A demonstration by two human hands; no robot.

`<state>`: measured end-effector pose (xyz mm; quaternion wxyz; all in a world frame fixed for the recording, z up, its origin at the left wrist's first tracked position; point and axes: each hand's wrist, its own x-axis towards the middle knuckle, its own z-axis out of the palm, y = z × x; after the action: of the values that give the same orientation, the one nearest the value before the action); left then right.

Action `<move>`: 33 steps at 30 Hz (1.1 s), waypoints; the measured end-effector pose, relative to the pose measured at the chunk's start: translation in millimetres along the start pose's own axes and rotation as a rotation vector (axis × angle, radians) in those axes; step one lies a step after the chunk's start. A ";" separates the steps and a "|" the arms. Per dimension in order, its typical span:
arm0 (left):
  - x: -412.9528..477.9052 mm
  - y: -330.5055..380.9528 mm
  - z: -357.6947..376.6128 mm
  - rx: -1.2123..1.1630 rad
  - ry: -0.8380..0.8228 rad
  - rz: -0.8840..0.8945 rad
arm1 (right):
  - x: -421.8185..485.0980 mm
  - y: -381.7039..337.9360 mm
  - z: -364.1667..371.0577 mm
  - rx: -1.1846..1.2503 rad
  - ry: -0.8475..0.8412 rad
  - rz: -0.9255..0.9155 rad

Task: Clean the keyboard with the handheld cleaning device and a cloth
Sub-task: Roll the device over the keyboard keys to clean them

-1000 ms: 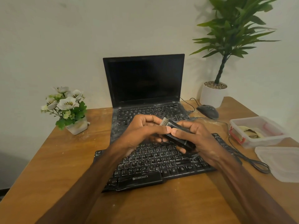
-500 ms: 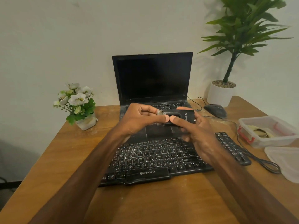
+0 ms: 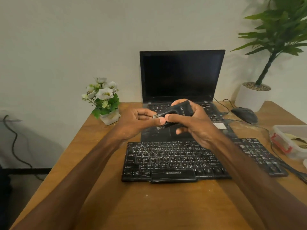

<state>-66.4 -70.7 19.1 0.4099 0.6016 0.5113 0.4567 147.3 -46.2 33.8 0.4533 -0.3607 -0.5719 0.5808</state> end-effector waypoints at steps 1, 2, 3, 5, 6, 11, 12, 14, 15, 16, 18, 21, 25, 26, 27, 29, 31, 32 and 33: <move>-4.4 -7.3 -3.8 0.034 0.007 0.012 | 2.7 2.7 4.9 -0.052 -0.017 -0.006; -9.0 -15.5 -8.2 0.081 0.023 0.025 | 5.3 5.0 9.7 -0.113 -0.036 -0.016; -13.4 -25.4 -13.4 0.140 0.035 0.035 | 8.1 7.8 13.9 -0.179 -0.053 -0.028; -23.9 -44.5 -25.7 0.309 0.016 0.059 | 13.1 12.8 21.1 -0.299 -0.082 -0.044; -29.3 -52.5 -32.7 0.406 -0.016 0.057 | 16.2 15.7 24.4 -0.343 -0.100 -0.046; -56.2 -65.4 -53.8 0.504 -0.253 -0.105 | 33.5 26.3 39.3 -0.502 -0.190 -0.054; -60.3 -67.0 -55.2 0.525 -0.290 -0.109 | 37.5 27.0 43.1 -0.533 -0.204 -0.060; -65.7 -70.6 -56.6 0.546 -0.340 -0.104 | 45.9 27.7 50.8 -0.595 -0.237 -0.077; -66.6 -70.9 -56.9 0.544 -0.348 -0.106 | 49.7 27.9 54.3 -0.616 -0.258 -0.080; -66.6 -71.0 -57.7 0.535 -0.350 -0.109 | 53.7 28.5 58.4 -0.633 -0.284 -0.075; -66.7 -69.9 -59.4 0.509 -0.365 -0.109 | 60.9 29.7 66.4 -0.665 -0.334 -0.063; -69.1 -67.5 -61.5 0.533 -0.394 -0.098 | 67.6 31.7 75.1 -0.676 -0.407 -0.061; -70.1 -68.1 -60.6 0.565 -0.345 -0.087 | 67.7 32.9 78.6 -0.735 -0.442 -0.085; -69.7 -68.9 -60.8 0.566 -0.332 -0.090 | 66.6 32.2 77.6 -0.737 -0.454 -0.074; -69.5 -69.5 -61.3 0.568 -0.322 -0.091 | 65.0 31.4 76.3 -0.738 -0.474 -0.064; -70.0 -69.6 -62.9 0.574 -0.313 -0.090 | 61.4 27.8 72.4 -0.764 -0.520 -0.055; -71.0 -68.5 -63.8 0.585 -0.308 -0.090 | 59.7 20.8 67.8 -0.831 -0.567 -0.039; -71.5 -67.7 -64.0 0.589 -0.305 -0.090 | 59.0 15.3 66.3 -0.876 -0.595 -0.030; -71.9 -67.2 -63.9 0.591 -0.306 -0.093 | 59.4 9.1 64.5 -0.928 -0.626 -0.025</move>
<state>-148.8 -130.6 -39.1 0.3102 0.7319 0.5812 0.1740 66.2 -11.6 36.1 0.0624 -0.3256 -0.8792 0.3422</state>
